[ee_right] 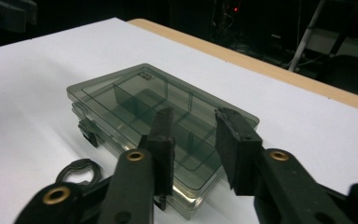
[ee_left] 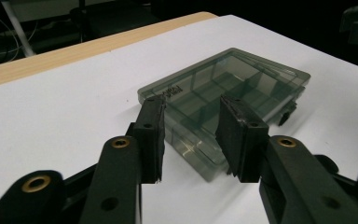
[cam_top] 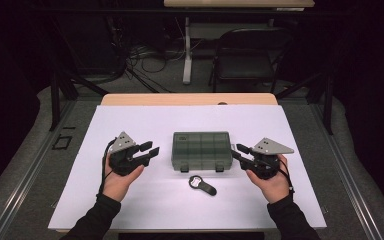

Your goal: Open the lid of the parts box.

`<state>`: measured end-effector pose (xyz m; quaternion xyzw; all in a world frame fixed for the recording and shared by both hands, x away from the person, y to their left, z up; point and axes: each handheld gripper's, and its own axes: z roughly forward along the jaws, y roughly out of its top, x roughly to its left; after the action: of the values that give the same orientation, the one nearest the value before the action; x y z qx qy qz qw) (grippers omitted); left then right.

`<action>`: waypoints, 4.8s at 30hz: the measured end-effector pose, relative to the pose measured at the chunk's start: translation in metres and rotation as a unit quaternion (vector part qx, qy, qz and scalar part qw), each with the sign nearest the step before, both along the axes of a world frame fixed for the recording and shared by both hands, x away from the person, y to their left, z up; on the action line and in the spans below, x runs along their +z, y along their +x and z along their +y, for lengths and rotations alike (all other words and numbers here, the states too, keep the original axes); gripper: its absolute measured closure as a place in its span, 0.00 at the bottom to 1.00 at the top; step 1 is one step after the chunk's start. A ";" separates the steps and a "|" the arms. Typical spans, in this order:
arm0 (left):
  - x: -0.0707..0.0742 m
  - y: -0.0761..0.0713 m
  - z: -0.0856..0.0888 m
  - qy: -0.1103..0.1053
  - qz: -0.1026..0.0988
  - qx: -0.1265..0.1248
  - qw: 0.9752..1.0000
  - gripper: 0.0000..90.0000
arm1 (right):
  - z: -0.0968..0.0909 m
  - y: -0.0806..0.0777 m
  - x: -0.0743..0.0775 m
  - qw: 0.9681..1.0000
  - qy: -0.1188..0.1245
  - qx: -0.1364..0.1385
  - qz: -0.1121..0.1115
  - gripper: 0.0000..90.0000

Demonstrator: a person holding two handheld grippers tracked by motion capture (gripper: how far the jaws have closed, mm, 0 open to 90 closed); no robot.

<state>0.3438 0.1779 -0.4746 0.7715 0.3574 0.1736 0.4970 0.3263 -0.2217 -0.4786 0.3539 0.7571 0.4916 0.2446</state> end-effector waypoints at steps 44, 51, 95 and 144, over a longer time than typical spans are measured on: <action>-0.065 0.018 -0.033 0.071 0.080 -0.031 0.994 1.00 | -0.012 0.023 -0.060 0.995 -0.055 -0.003 0.082 1.00; -0.068 0.018 -0.035 0.080 0.086 -0.034 0.992 1.00 | -0.008 0.023 -0.064 0.993 -0.066 0.007 0.093 1.00; -0.049 0.016 -0.043 0.055 0.034 -0.019 0.998 0.81 | -0.005 0.019 -0.052 0.999 -0.031 -0.011 0.026 0.79; -0.008 0.031 -0.053 0.053 -0.017 0.022 0.998 0.83 | 0.008 0.037 -0.016 0.998 -0.017 -0.064 -0.008 0.88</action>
<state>0.3746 0.1251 -0.4829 0.7859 0.3561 0.2163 0.4570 0.3631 -0.2135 -0.4948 0.3936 0.7392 0.4648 0.2874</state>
